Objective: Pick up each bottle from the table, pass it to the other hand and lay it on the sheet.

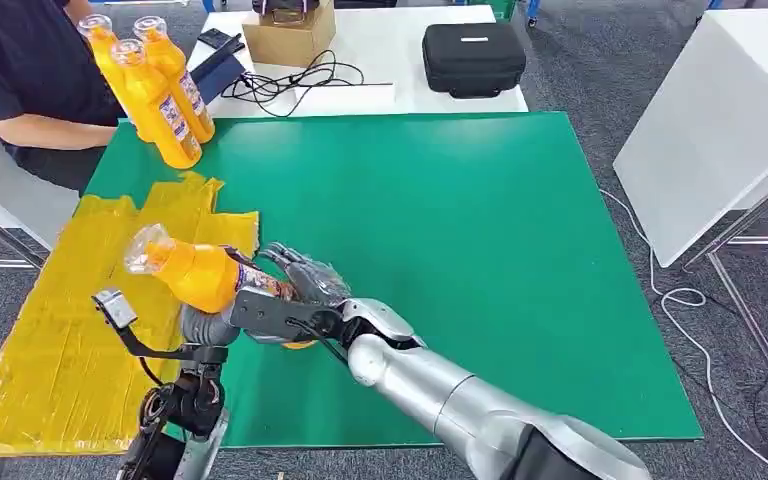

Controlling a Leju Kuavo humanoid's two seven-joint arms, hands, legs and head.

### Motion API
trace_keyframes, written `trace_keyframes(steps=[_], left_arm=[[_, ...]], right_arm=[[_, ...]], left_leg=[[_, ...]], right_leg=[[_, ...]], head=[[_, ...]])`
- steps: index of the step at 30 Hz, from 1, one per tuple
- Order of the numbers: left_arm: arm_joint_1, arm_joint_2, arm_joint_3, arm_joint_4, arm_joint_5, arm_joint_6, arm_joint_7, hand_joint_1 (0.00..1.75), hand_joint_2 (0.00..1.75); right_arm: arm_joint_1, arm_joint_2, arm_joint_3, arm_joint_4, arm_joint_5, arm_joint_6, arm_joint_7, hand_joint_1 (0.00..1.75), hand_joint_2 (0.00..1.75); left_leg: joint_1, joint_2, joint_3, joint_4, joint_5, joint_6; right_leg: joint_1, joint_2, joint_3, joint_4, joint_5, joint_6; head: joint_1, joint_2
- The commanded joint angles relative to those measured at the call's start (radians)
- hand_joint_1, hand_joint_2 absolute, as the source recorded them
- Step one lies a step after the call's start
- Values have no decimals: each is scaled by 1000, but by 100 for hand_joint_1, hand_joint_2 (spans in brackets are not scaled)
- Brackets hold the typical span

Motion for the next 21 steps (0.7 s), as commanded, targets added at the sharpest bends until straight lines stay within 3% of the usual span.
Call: trace_keyframes(steps=[1, 6, 8, 11, 16, 17, 18, 21], left_arm=[[-19, 22, 28, 9, -53, 26, -17, 175, 175], [-20, 22, 29, 10, -53, 26, -17, 175, 175], [-19, 36, 38, 2, -198, 135, -70, 175, 175], [-57, 76, 72, 32, -580, 430, -144, 175, 175], [-192, 176, 93, 309, -1215, 963, -99, 175, 175], [-209, 185, 107, 342, -1337, 1014, -75, 175, 175], [-224, 153, 198, 343, -1536, 1014, -39, 175, 175], [-277, 124, 314, 372, -1804, 1014, -12, 175, 175]], right_arm=[[42, -15, -337, -63, 162, 53, -21, 0, 0], [42, -15, -342, -64, 166, 53, -22, 0, 0], [96, -21, -484, -173, 249, 47, -70, 0, 0], [232, -86, -665, -508, 303, 159, -69, 0, 0], [353, -160, -766, -732, 253, 249, -101, 0, 0], [362, -166, -773, -741, 248, 251, -104, 0, 0], [368, -172, -776, -746, 240, 258, -110, 0, 0], [357, -185, -763, -710, 229, 274, -120, 0, 0]], left_leg=[[0, -1, 2, -1, 0, 0], [0, 0, 3, 0, -1, 0], [0, -1, 1, 0, 0, 0], [1, -2, 3, 0, -1, 0], [1, -7, 2, -1, 1, 0], [1, -9, 3, -1, 1, 0], [0, -10, 3, -2, 1, 0], [1, -4, 3, -1, 0, 0]], right_leg=[[0, -3, 3, -1, -1, 1], [0, -2, 3, -1, -1, 2], [0, -2, 2, -1, 0, 1], [1, -4, 5, -2, -1, 2], [1, -9, 4, -2, -1, 1], [1, -10, 6, -3, -1, 2], [0, -11, 6, -3, -1, 2], [1, -6, 5, -3, 0, 2]], head=[[0, 0], [0, 0], [0, 0], [0, 0], [0, 0], [0, 0], [0, 0], [-1, 0]])
